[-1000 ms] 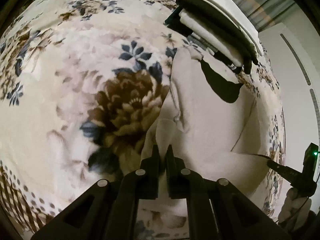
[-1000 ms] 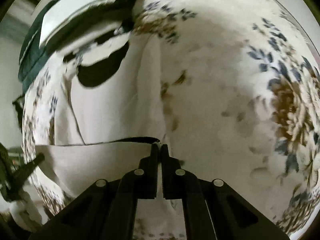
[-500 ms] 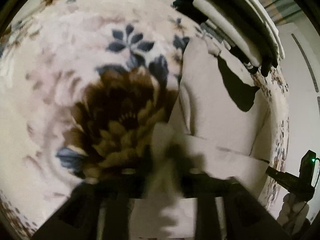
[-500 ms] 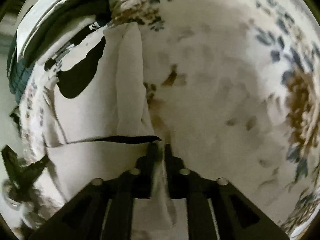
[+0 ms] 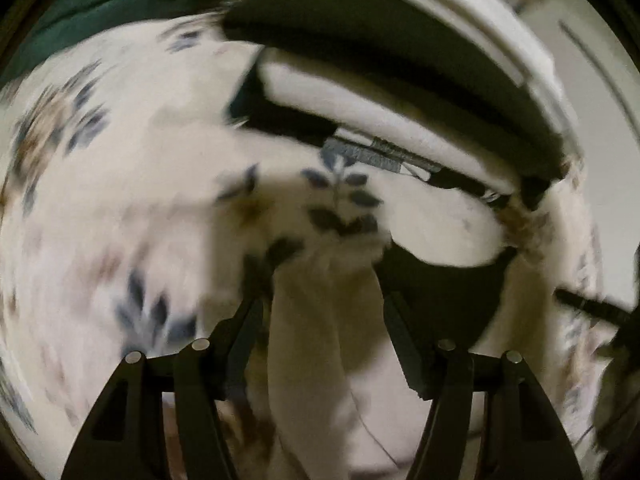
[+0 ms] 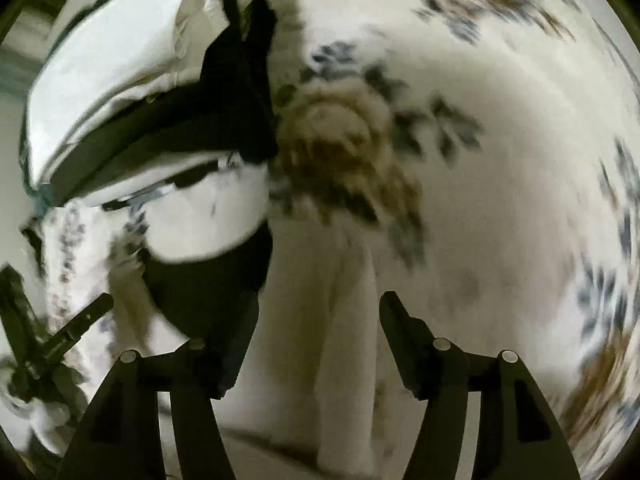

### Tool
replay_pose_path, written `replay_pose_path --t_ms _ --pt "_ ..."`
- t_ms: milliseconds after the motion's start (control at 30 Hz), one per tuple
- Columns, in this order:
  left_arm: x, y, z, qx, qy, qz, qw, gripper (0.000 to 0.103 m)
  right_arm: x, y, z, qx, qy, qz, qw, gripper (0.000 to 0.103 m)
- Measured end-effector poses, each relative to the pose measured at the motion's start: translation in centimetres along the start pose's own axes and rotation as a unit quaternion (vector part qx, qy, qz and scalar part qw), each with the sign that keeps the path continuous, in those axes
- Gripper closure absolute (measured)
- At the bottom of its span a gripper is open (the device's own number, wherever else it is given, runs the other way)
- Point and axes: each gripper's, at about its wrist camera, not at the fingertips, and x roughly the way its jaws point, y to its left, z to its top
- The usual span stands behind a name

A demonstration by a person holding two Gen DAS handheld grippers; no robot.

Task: Fold small clothes

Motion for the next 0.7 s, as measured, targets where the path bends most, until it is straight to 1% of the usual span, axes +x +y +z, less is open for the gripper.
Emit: replay_pose_path --t_ms 33,67,100,133,167,200,233,267,333,467,567,633,667,700 --pt "1.0 -0.4 0.6 0.02 0.01 0.007 0.9997 0.043 0.7 0.5 0.9 -0.015 0.003 -0.008 1.0 0.032" --pt "2.5 -1.0 1.3 0.046 0.026 0.015 0.9985 0.045 1.9 1.2 2.0 -0.036 0.016 -0.019 0.999 0.03" --pt "3.3 -1.4 1.6 0.063 0.032 0.024 0.9972 0.045 3.0 1.8 2.7 -0.051 0.029 -0.031 0.998 0.03" --pt "3.7 -1.6 1.7 0.076 0.033 0.025 0.9962 0.059 4.2 2.2 3.3 -0.065 0.043 -0.043 0.996 0.03" --pt "3.8 -1.8 1.8 0.092 0.029 0.019 0.9952 0.09 5.0 2.5 3.6 -0.074 0.057 -0.049 0.994 0.034" --pt "3.8 -1.9 1.8 0.097 0.028 0.014 0.9948 0.096 5.4 2.7 3.6 -0.08 0.064 -0.051 0.993 0.04" --pt "3.3 -1.8 1.6 0.096 0.021 0.007 0.9951 0.096 5.7 3.0 3.6 -0.087 0.068 -0.051 0.993 0.071" --pt "2.8 -1.7 1.4 0.096 0.011 0.001 0.9953 0.096 5.8 3.1 3.4 -0.092 0.07 -0.052 0.992 0.098" --pt "1.2 -1.3 0.8 0.091 -0.005 -0.01 0.9957 0.096 5.1 2.9 2.8 -0.084 0.062 -0.035 0.994 0.097" --pt "-3.7 0.1 -1.5 0.068 -0.043 -0.035 0.9961 0.096 1.4 2.9 1.1 -0.074 0.017 -0.01 0.997 0.098" --pt "-7.6 1.0 -3.8 0.05 -0.069 -0.052 0.995 0.096 -2.1 3.2 -1.4 -0.072 -0.011 0.006 0.997 0.098" --pt "-9.5 1.2 -5.4 0.037 -0.082 -0.06 0.9941 0.096 -4.9 3.2 -3.8 -0.072 -0.032 0.017 0.997 0.098" --pt "-10.9 1.8 -6.9 0.028 -0.092 -0.067 0.9931 0.096 -5.7 3.2 -5.0 -0.072 -0.037 0.02 0.997 0.098" --pt "-11.6 1.4 -7.1 0.021 -0.097 -0.071 0.9925 0.096 -7.1 3.1 -6.7 -0.074 -0.046 0.026 0.996 0.098"
